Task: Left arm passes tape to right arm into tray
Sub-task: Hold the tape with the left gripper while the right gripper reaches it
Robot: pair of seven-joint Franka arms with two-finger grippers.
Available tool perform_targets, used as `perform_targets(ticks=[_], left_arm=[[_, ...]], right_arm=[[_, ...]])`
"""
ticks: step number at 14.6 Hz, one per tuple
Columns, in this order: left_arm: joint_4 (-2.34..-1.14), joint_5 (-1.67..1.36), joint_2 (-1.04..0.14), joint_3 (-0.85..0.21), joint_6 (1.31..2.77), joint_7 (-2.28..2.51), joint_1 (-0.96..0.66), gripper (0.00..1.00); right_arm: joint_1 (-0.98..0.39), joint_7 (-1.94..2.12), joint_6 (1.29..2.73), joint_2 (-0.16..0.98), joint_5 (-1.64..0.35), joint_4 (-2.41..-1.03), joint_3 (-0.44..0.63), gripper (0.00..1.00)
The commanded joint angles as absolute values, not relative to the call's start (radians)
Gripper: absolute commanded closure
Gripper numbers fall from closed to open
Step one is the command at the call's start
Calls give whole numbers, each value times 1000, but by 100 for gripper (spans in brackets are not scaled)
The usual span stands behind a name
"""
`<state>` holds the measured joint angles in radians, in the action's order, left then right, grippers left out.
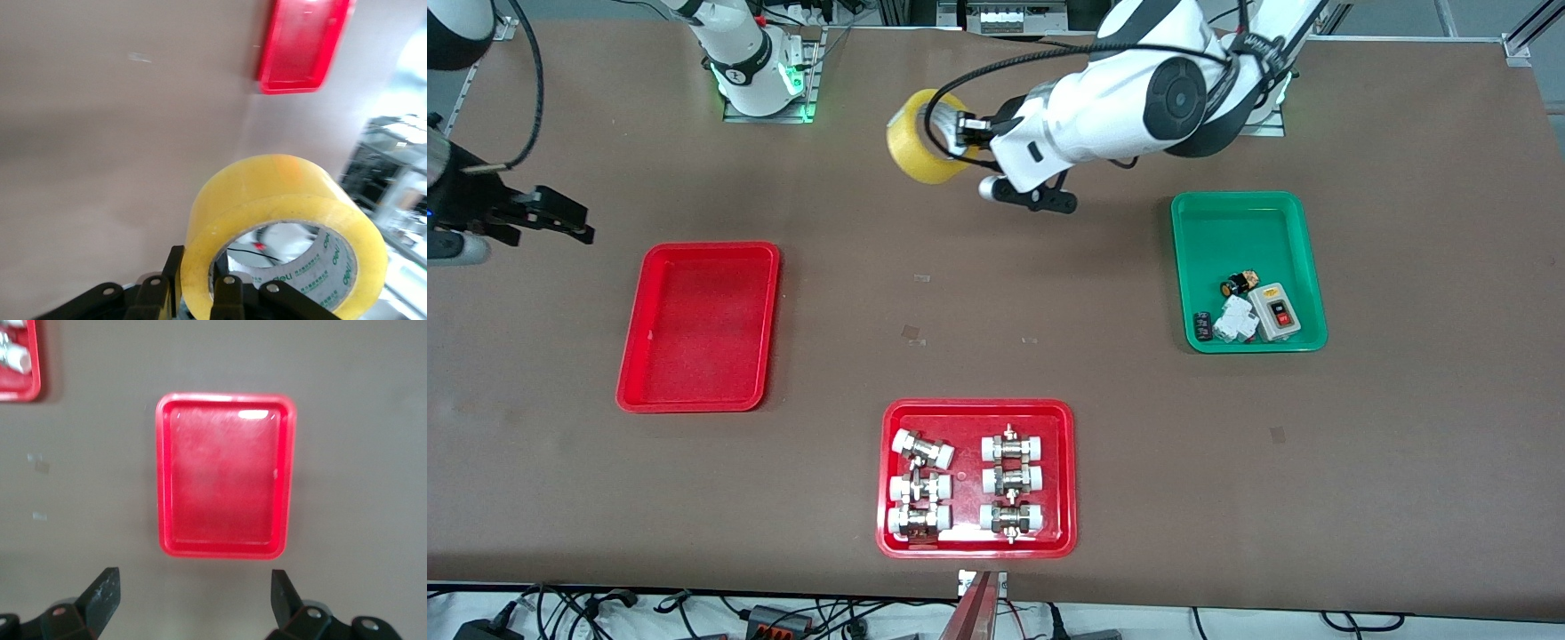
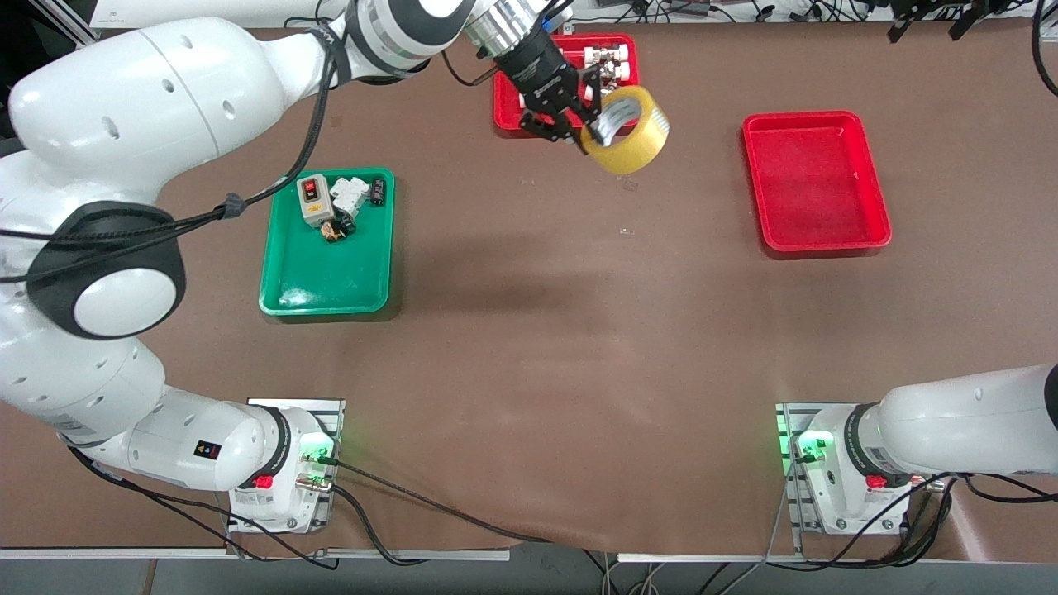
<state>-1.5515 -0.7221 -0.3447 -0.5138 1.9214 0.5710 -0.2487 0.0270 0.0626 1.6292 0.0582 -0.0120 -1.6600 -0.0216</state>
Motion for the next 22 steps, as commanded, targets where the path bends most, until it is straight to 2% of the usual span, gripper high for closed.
perform_targets(ticks=[1,6,9,11,13,17,22], left_arm=[[-1430,-825,-452,-511,1899,546,-206,100],[-1420,-857,-474,-509,1899,495,-195,100],[-1420,-859,-471,-511,1894,497,-186,100],[-1420,-861,-469,-511,1890,497,-181,100],[-1422,-861,-469,-511,1888,499,-175,100],[-1425,-862,-466,-511,1878,500,-170,100],[-1430,-862,-466,-514,1878,499,-158,100]], right_arm=[[-52,74,1594,103,-47,-1637,-26,0],[-121,60,1588,107,-458,-1603,-40,0],[-195,-84,1701,124,-685,-1598,-46,0],[-239,-214,1764,161,-735,-1551,-48,0],[-279,-338,1767,192,-758,-1502,-48,0],[-304,-402,1752,207,-840,-1505,-49,0],[-339,-384,1735,225,-831,-1512,-48,0]])
